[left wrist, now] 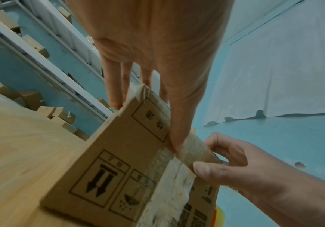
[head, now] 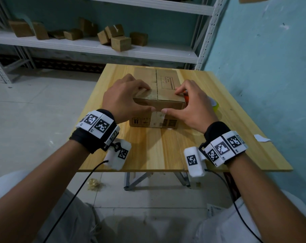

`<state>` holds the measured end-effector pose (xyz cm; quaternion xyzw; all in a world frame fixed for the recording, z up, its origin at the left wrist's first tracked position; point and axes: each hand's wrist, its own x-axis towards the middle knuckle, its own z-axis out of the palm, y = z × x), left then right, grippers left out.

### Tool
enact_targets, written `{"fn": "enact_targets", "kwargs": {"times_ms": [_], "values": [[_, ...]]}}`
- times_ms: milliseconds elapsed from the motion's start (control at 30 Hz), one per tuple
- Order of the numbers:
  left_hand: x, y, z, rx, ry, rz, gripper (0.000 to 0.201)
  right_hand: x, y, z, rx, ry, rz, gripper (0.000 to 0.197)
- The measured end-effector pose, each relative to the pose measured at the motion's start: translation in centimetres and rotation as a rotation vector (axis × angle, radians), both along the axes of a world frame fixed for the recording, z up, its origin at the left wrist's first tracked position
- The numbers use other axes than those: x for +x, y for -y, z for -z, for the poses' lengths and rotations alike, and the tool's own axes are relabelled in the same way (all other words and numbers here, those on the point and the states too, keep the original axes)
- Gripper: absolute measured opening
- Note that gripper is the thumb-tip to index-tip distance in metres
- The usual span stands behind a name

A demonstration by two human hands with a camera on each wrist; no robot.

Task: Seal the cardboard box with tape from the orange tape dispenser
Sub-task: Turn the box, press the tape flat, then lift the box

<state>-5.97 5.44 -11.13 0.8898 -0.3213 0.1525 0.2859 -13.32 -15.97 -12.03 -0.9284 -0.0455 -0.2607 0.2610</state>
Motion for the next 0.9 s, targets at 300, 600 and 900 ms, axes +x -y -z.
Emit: {"fn": "enact_targets", "kwargs": {"times_ms": [300,600,900], "values": [[1.2,-2.0,0.3,-0.172,-0.183,0.179,0.045,-0.2,2.9,0.0,0.217,-0.095,-0.175,0.040],[1.2,-2.5,0.2,-0.234,-0.279,0.251,0.048,-0.1,3.2,0.2,0.258,-0.100,-0.223,0.037],[1.4,-2.8,0.4,-0.241,-0.339,0.311,0.044,-0.2,3.9,0.3,0.254,-0.164,-0.268,0.046]]}}
